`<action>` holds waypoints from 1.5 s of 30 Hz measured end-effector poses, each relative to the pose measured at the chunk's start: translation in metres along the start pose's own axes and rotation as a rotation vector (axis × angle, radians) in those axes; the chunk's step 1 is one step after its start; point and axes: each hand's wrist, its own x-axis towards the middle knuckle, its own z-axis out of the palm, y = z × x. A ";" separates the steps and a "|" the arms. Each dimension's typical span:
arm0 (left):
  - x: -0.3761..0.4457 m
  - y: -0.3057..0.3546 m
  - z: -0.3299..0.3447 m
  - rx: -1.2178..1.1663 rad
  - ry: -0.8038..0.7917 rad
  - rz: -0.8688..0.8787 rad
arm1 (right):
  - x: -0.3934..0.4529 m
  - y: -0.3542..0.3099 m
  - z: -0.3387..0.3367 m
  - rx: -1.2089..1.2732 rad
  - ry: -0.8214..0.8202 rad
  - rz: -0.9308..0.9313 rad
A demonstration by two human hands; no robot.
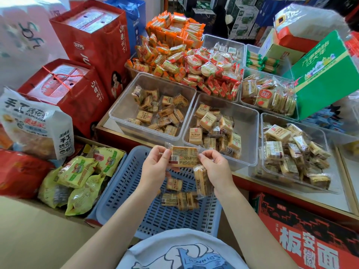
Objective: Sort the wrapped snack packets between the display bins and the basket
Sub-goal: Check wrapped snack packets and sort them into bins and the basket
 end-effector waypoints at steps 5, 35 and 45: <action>0.006 -0.008 0.000 0.025 0.071 0.013 | 0.002 -0.001 -0.004 0.007 -0.034 -0.022; 0.019 -0.004 0.002 0.036 -0.226 -0.192 | 0.009 -0.021 -0.002 0.164 -0.262 0.167; 0.022 0.003 -0.005 -0.011 -0.362 -0.160 | 0.010 -0.023 -0.011 0.128 -0.142 -0.031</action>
